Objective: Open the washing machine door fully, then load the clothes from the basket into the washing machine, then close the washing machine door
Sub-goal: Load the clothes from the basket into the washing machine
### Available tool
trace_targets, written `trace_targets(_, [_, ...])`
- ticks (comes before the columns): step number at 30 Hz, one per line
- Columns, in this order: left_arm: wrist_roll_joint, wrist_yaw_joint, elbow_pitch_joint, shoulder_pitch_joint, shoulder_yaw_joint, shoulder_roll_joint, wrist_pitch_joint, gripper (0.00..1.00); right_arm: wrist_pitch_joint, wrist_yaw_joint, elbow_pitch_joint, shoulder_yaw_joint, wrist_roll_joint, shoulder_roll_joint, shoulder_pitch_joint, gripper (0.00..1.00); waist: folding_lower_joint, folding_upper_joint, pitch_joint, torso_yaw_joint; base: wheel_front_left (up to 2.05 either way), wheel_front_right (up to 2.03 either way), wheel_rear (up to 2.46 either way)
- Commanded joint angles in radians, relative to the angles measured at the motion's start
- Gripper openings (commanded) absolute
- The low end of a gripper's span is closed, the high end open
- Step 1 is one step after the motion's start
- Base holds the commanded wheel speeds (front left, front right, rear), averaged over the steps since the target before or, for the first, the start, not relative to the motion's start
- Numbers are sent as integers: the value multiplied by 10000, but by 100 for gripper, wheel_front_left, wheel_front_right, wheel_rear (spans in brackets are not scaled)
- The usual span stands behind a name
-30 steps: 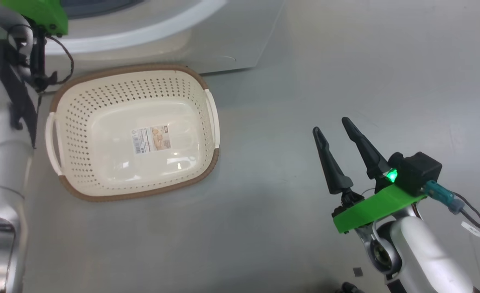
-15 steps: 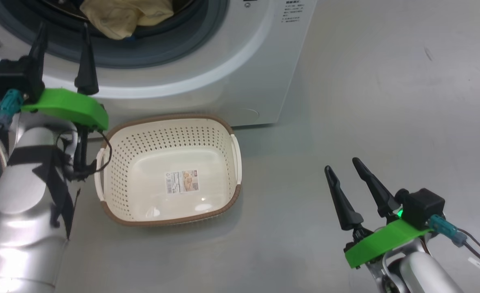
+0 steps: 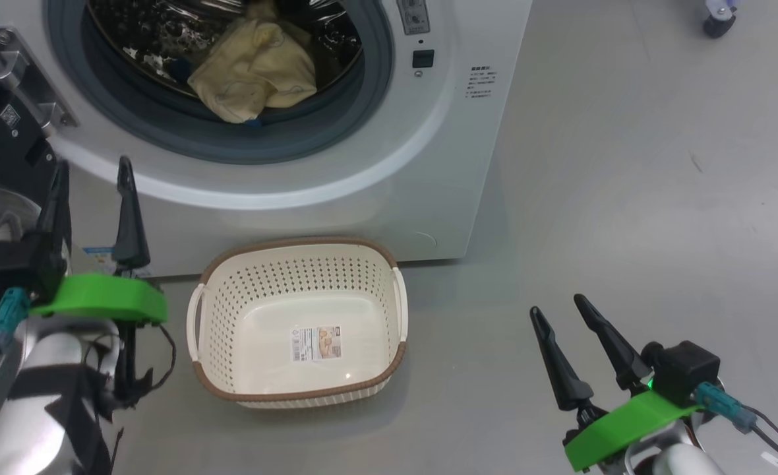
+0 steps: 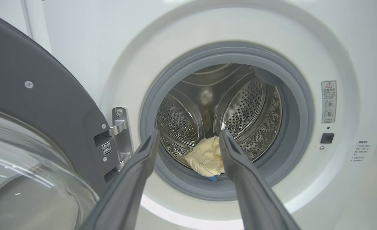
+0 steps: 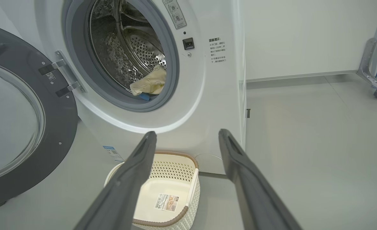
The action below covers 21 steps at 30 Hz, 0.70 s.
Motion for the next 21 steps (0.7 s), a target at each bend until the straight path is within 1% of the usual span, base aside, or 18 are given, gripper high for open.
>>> trace_targets(1, [-116, 118, -596, 26, 498, 413, 33, 100, -67, 6, -355, 151, -38, -189, -23, 100, 1, -1, -136, -10, 0, 0, 0])
trace_targets(4, [-62, 373, -1243, 846, 669, 611, 26, 100, -67, 6, -387, 160, -25, -201, 61, 100, 1, -1, -292, -62, 0, 0, 0])
trace_targets(9, [-155, 802, -2231, 2293, 969, 716, 128, 100, -67, 6, -440, 86, -26, -236, 234, 100, 1, -1, -531, -114, 0, 0, 0])
trace_targets(10, [-155, 802, -2231, 2293, 969, 716, 128, 100, -67, 6, -440, 86, -26, -236, 234, 100, 1, -1, -531, -114, 0, 0, 0])
trace_targets(14, [-174, 1007, -2833, 3269, 1131, 848, 208, 100, -67, 6, -454, 29, -12, -280, 389, 100, 1, -1, -728, -137, 0, 0, 0])
trace_targets(16, [-321, 1093, -3174, 3695, 1215, 761, 228, 100, -67, 6, -476, -18, -15, -292, 474, 100, 1, -1, -800, -122, 0, 0, 0])
trace_targets(21, [-298, 1350, -3812, 4573, 1241, 745, 398, 100, -67, 6, -539, -104, -30, -323, 596, 100, 1, -1, -904, -81, 0, 0, 0])
